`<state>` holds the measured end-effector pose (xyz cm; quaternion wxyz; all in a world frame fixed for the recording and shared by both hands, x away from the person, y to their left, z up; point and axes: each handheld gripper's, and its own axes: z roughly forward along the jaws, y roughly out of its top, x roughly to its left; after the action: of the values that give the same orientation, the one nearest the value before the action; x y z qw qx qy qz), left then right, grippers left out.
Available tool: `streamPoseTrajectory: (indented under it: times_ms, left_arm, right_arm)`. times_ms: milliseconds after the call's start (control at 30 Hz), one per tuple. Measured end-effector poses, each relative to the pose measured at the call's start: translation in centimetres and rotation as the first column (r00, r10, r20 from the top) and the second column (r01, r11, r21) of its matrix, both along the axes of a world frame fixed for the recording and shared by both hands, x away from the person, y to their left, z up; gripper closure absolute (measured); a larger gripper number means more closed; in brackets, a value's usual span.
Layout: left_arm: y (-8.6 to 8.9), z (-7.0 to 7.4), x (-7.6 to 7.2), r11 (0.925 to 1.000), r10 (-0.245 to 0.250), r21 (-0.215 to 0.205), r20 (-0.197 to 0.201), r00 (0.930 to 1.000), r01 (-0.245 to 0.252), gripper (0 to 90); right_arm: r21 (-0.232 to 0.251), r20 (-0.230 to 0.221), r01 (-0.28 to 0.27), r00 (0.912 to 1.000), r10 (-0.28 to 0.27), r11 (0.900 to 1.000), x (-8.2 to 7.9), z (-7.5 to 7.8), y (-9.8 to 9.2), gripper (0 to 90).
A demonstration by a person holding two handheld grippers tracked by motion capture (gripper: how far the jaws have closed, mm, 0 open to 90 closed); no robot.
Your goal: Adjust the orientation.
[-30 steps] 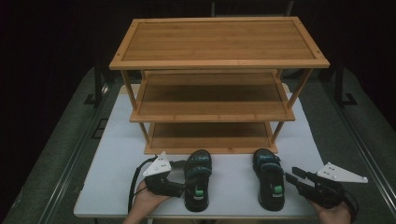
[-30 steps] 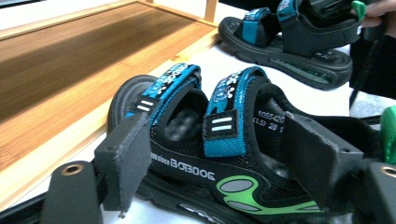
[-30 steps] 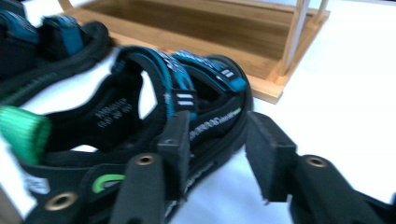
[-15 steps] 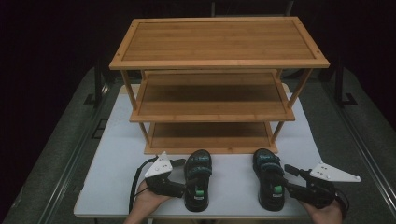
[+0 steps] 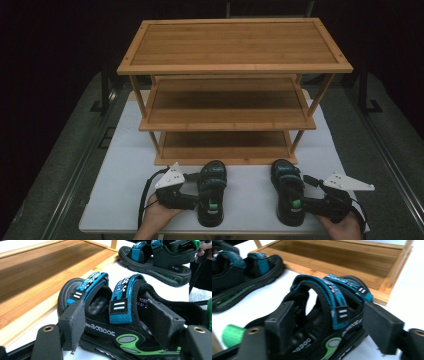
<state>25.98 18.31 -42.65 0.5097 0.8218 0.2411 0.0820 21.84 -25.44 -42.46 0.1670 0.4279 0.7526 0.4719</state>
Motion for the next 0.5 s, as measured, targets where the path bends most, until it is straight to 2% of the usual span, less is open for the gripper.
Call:
streamPoseTrajectory:
  times_ms: [67, 133, 200, 233, 300, 333, 400, 467, 500]
  left_arm:
    - [-0.1, 0.0, 0.0, 1.0, 0.008, 0.003, -0.012, 0.9999, -0.008, 34.7]
    - [-0.2, 0.0, 0.1, 0.9998, 0.018, 0.012, -0.023, 0.9996, -0.018, 37.6]
    - [-0.7, 0.2, -0.2, 0.9982, 0.043, 0.042, -0.013, 0.999, -0.042, 41.0]
    - [-0.7, 0.2, -0.2, 0.9982, 0.043, 0.042, -0.013, 0.999, -0.042, 42.1]
    - [-1.0, 0.4, -0.3, 0.9959, 0.059, 0.069, -0.005, 0.9982, -0.059, 43.2]
    - [-1.1, 0.6, -0.4, 0.9934, 0.074, 0.088, -0.009, 0.9972, -0.073, 46.6]
    - [-1.1, 0.7, -0.5, 0.9925, 0.075, 0.097, -0.008, 0.9971, -0.074, 47.7]
    - [-1.2, 0.8, -0.8, 0.9896, 0.081, 0.119, 0.01, 0.9967, -0.082, 53.6]
    - [-1.2, 0.9, -0.8, 0.989, 0.082, 0.123, 0.013, 0.9965, -0.083, 55.1]
  right_arm:
    - [-0.002, -0.008, 0.021, 0.9997, -0.021, 1.0, 0.1, -0.1, 0.0, 22.0]
    - [0.003, -0.012, 0.019, 0.9997, -0.019, 1.0, 0.2, -0.1, 0.1, 21.8]
    - [-0.009, -0.018, 0.027, 0.9995, -0.027, 1.0, 0.3, -0.1, 0.4, 23.7]
    - [-0.009, -0.018, 0.027, 0.9995, -0.027, 1.0, 0.3, -0.1, 0.4, 23.7]
    - [-0.025, -0.023, 0.035, 0.9991, -0.036, 0.999, 0.3, 0.0, 0.6, 32.5]
    - [-0.047, -0.024, 0.043, 0.9988, -0.044, 0.998, 0.3, 0.1, 0.8, 36.1]
    - [-0.058, -0.023, 0.048, 0.9985, -0.05, 0.997, 0.2, 0.2, 0.9, 38.6]
    - [-0.107, -0.013, 0.072, 0.9972, -0.074, 0.992, 0.2, 0.2, 1.1, 47.1]
    - [-0.114, -0.013, 0.076, 0.9968, -0.078, 0.991, 0.2, 0.2, 1.0, 48.0]
